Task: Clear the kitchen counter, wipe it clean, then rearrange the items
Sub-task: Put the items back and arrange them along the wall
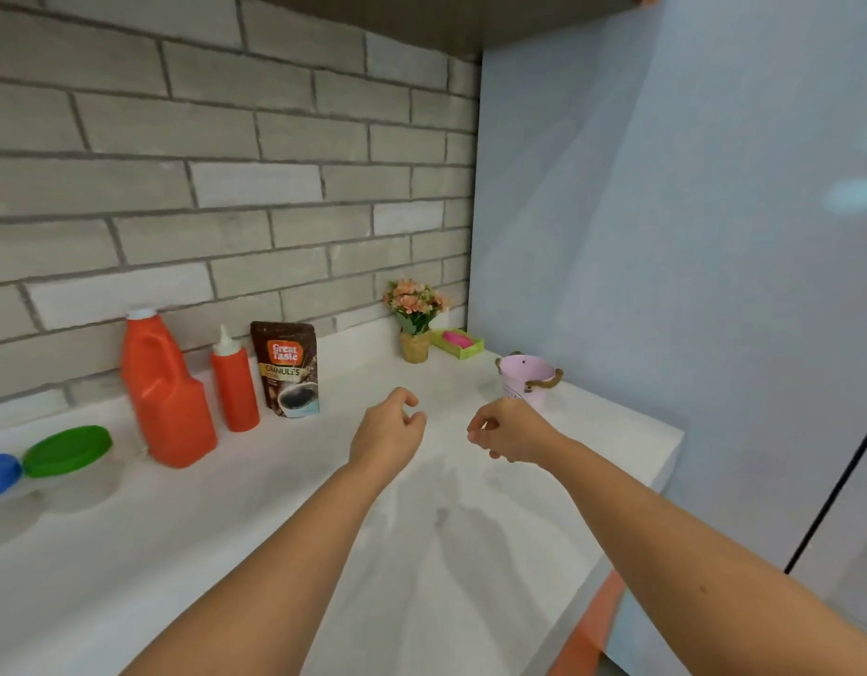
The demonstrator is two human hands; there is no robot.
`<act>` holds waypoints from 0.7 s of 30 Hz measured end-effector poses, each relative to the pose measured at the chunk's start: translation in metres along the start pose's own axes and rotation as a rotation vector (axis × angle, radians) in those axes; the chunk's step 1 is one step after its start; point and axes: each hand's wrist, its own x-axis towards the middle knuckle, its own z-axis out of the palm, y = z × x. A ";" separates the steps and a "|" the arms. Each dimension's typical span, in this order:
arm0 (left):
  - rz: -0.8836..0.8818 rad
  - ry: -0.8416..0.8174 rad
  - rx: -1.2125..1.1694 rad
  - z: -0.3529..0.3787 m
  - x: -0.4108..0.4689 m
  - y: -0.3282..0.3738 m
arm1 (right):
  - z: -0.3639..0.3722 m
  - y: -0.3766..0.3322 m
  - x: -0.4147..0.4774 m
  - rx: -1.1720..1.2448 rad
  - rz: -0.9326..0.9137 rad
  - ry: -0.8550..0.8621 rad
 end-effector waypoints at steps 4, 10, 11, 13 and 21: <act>-0.009 -0.068 -0.057 0.031 0.028 0.012 | -0.026 0.023 0.019 -0.016 0.009 0.148; -0.055 -0.136 -0.128 0.077 0.066 0.034 | -0.063 0.065 0.061 -0.017 0.062 0.285; -0.075 -0.133 -0.150 0.083 0.072 0.038 | -0.069 0.073 0.072 0.005 0.059 0.304; -0.122 -0.131 -0.194 0.097 0.084 0.046 | -0.080 0.088 0.094 0.041 0.058 0.335; -0.408 -0.148 -0.307 0.153 0.126 0.085 | -0.105 0.143 0.173 0.051 0.026 0.248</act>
